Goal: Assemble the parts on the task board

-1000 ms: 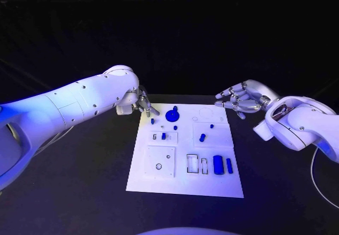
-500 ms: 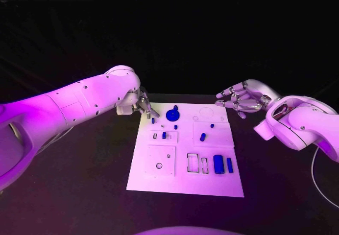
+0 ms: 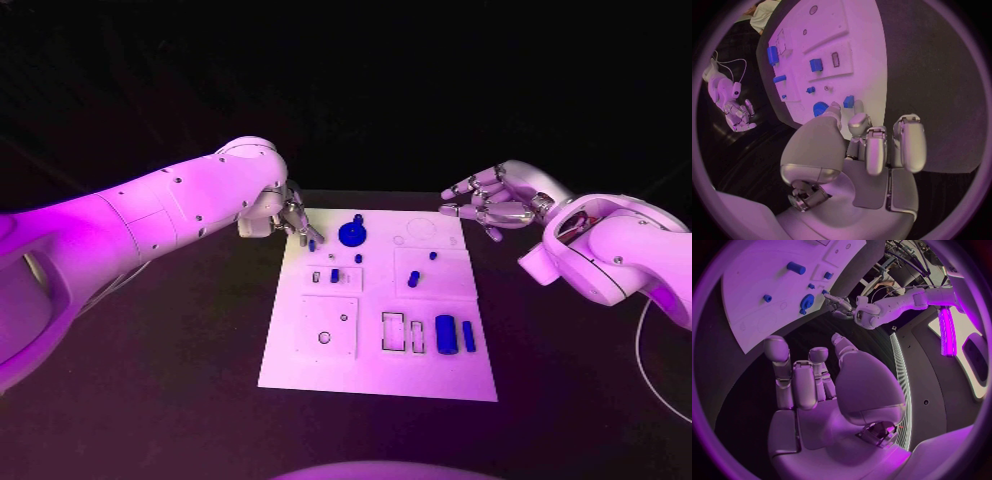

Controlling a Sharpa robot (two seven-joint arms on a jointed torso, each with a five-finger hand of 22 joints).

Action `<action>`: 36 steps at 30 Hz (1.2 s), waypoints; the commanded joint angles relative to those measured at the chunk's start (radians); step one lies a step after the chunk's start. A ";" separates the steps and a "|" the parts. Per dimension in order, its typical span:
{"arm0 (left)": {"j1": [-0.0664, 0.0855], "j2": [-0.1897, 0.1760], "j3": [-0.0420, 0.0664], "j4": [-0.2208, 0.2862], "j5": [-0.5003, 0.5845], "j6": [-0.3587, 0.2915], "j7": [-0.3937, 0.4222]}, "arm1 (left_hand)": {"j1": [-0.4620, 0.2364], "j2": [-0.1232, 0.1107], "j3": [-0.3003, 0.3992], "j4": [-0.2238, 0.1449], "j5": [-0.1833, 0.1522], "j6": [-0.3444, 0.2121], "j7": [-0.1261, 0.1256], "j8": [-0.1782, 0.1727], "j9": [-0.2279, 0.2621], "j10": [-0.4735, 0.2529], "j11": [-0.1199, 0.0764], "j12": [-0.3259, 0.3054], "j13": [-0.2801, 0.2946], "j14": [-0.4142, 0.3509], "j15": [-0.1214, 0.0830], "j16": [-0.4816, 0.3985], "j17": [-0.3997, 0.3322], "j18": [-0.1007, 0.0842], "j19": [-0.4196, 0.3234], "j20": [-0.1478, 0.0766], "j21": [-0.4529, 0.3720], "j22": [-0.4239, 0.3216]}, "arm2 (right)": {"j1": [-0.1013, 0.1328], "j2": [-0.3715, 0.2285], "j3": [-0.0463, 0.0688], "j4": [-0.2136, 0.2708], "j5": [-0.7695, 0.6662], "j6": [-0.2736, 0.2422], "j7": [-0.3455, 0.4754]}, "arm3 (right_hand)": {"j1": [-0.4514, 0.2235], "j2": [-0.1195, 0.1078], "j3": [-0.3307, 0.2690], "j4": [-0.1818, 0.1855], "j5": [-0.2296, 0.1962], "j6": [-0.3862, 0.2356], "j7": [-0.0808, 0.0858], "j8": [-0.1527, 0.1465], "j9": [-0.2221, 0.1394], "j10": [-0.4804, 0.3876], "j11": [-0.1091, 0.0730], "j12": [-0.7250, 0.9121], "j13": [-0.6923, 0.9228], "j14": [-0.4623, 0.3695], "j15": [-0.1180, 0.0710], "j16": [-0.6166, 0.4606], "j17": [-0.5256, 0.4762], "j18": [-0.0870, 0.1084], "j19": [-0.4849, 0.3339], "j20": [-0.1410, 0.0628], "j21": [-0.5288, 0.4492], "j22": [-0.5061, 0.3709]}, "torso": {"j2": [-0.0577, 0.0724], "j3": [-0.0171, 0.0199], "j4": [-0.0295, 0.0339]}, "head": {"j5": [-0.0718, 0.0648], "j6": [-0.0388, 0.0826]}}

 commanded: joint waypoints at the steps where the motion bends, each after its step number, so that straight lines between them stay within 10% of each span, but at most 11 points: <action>1: -0.001 0.003 0.000 -0.001 0.004 0.004 0.016 | 0.016 0.005 0.003 -0.003 0.004 0.006 -0.002 0.005 -0.001 0.002 -0.007 0.007 0.002 0.103 -0.007 0.002 0.263 0.013 0.038 -0.009 0.004 0.125 | -0.001 0.000 0.000 0.001 -0.003 0.009 0.007 | 0.006 0.002 0.000 0.004 0.005 -0.005 -0.001 0.006 -0.001 -0.007 0.000 0.004 -0.001 0.037 -0.005 -0.006 -0.001 0.020 -0.002 0.000 -0.006 -0.001 | 0.000 0.0004 -0.0006 | 0.001 -0.001; 12: -0.001 0.005 0.000 -0.002 0.021 -0.018 0.022 | 0.059 0.029 0.022 -0.016 0.004 0.004 -0.005 0.012 -0.002 0.003 -0.009 0.007 0.000 0.103 -0.009 0.002 0.263 0.013 0.038 -0.011 0.002 0.126 | -0.001 -0.001 0.000 0.002 -0.003 0.011 0.006 | 0.006 0.002 0.000 0.004 0.005 -0.005 -0.001 0.006 -0.001 -0.007 0.000 0.004 -0.001 0.037 -0.005 -0.006 -0.001 0.020 -0.002 0.000 -0.006 -0.001 | -0.001 0.0001 0.0003 | -0.001 -0.003; 22: -0.001 0.007 0.000 -0.007 0.030 0.001 0.035 | 0.258 0.056 0.186 -0.150 0.013 -0.020 -0.016 0.012 -0.009 -0.005 -0.021 -0.008 -0.010 0.103 -0.020 0.002 0.263 0.013 0.039 -0.021 0.003 0.130 | -0.001 -0.001 0.000 0.003 -0.003 0.016 0.004 | 0.006 0.002 0.000 0.004 0.005 -0.005 -0.001 0.006 -0.001 -0.007 0.000 0.004 -0.001 0.037 -0.005 -0.006 -0.001 0.020 -0.002 0.000 -0.006 -0.001 | -0.001 0.0001 -0.0001 | -0.001 -0.009; 36: -0.001 -0.023 0.000 0.030 0.042 -0.046 0.052 | 0.156 -0.072 0.535 -0.224 0.014 -0.029 -0.004 0.061 0.013 0.016 -0.015 -0.015 -0.020 0.103 -0.010 0.002 0.263 0.012 0.041 -0.015 0.001 0.139 | -0.001 -0.002 0.000 0.003 -0.003 0.020 0.003 | 0.007 0.003 0.000 0.004 0.007 -0.004 -0.001 0.006 -0.001 -0.005 0.000 0.007 0.002 0.038 -0.005 -0.006 0.000 0.019 -0.001 0.000 -0.006 -0.001 | -0.001 0.0003 0.0010 | -0.002 -0.012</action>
